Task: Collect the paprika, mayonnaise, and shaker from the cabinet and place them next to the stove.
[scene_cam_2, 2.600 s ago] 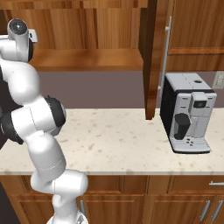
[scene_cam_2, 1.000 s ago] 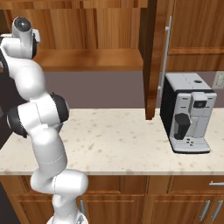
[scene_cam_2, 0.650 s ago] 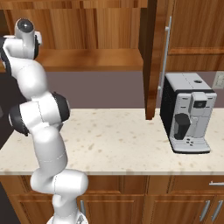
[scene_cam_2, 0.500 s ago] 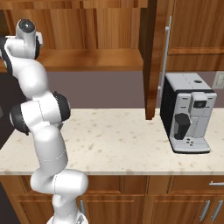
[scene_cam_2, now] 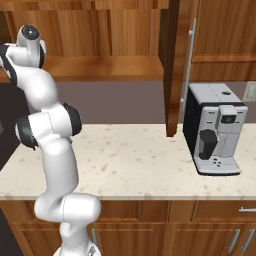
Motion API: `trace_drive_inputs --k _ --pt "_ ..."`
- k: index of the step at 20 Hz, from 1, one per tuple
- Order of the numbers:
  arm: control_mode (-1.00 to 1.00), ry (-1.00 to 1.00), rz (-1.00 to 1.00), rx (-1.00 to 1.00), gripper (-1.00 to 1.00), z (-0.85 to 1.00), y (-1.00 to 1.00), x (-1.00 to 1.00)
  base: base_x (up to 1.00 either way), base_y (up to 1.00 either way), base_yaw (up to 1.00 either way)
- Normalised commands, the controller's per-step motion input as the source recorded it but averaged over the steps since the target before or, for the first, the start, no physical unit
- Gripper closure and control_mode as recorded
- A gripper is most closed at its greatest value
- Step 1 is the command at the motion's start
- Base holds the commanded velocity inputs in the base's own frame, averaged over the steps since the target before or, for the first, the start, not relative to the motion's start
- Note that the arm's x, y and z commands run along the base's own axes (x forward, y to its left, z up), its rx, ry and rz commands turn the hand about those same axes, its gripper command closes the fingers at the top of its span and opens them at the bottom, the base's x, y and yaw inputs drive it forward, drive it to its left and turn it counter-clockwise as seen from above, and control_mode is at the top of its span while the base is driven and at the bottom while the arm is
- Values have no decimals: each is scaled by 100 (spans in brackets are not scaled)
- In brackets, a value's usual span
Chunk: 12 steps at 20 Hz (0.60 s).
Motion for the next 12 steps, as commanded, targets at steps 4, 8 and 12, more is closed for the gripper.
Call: trace_drive_inputs --k 4,8,12 --pt "-100 3 6 0 100 -17 39 6 0 0 0" --pt "-100 7 6 0 100 -12 32 1 0 0 0" --pt "-100 3 3 0 100 -6 16 -1 0 0 0"
